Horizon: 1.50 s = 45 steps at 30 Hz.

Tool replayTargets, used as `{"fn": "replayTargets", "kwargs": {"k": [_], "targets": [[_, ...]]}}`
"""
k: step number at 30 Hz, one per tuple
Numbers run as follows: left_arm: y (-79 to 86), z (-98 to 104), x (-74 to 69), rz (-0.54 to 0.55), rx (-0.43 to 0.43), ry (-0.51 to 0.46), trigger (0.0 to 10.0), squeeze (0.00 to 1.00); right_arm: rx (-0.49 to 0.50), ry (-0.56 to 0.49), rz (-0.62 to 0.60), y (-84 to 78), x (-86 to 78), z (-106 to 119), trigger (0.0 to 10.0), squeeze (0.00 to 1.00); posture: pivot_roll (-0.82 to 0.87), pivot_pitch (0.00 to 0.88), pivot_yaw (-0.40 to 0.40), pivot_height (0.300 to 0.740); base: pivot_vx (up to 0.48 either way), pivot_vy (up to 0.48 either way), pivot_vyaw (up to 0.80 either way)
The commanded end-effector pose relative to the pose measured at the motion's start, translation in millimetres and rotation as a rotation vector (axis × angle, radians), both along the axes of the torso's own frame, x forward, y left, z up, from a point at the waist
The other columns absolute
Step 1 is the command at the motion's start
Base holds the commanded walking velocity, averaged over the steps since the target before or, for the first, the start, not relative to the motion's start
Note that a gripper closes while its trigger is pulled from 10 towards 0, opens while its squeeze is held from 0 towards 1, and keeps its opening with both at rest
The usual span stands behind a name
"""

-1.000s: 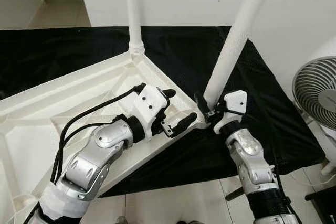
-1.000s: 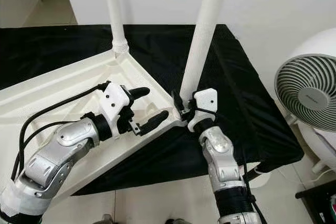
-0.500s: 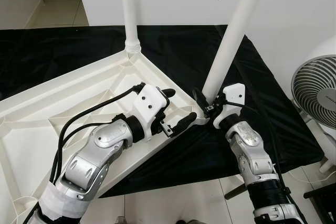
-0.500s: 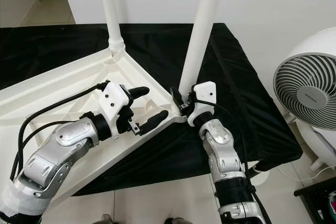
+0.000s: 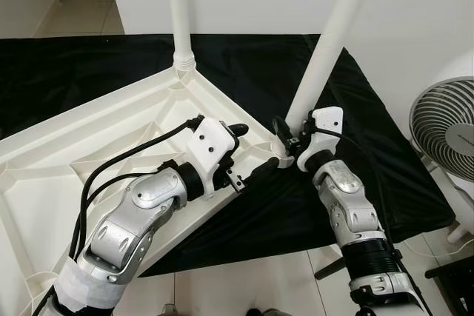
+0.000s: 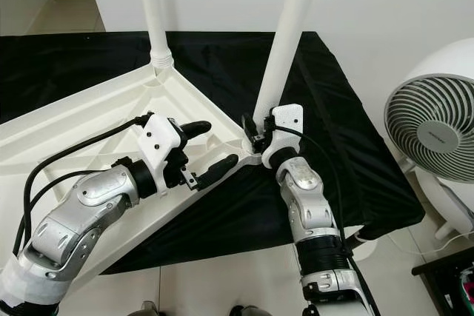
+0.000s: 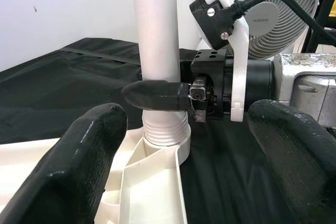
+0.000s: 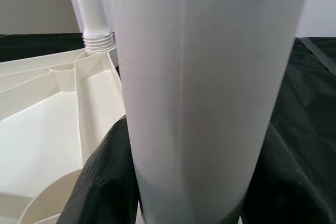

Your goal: Building children table

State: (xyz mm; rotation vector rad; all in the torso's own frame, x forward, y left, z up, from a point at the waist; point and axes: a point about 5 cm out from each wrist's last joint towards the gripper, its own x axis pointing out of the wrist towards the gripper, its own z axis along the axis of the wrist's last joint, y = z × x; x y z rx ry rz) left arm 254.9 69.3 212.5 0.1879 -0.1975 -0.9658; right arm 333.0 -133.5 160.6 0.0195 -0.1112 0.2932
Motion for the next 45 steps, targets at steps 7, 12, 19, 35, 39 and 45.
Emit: {"fn": "replayTargets", "kwargs": {"k": [7,12,19,35,39,45], "targets": [[-1.1,-1.1,-4.4,-0.025,0.008,0.008,10.0,0.00,0.004,0.240,-0.175,-2.3,-6.9,-52.2,10.0,0.00,0.19,0.144,-0.027,0.740,0.000,0.000,0.00],[-1.7,-1.1,-4.8,-0.024,0.004,0.008,10.0,0.00,0.076,0.192,-0.361,8.5,-6.8,-44.5,10.0,0.00,0.19,0.137,-0.033,0.740,0.000,0.000,0.00],[-2.0,-0.9,-5.2,-0.026,0.003,0.007,10.0,0.00,0.141,0.174,-0.442,23.7,-11.8,-41.9,10.0,0.00,0.20,0.131,-0.035,0.740,0.000,0.000,0.00],[-1.9,-1.0,-6.7,-0.024,0.000,0.008,10.0,0.00,0.141,0.035,-0.337,18.3,-13.2,-30.1,10.0,1.00,0.20,0.109,-0.047,0.740,0.000,0.000,0.00],[-2.0,-1.0,-6.5,-0.025,-0.001,0.008,10.0,0.00,0.145,0.013,-0.330,12.0,-11.5,-27.2,10.0,1.00,0.20,0.108,-0.047,0.740,0.000,0.000,0.00],[-5.2,-2.5,-7.2,-0.035,-0.002,0.012,10.0,0.00,0.091,-0.078,-0.206,-10.8,0.3,-8.2,10.0,1.00,0.19,0.103,-0.049,0.740,0.000,0.000,0.00]]}}
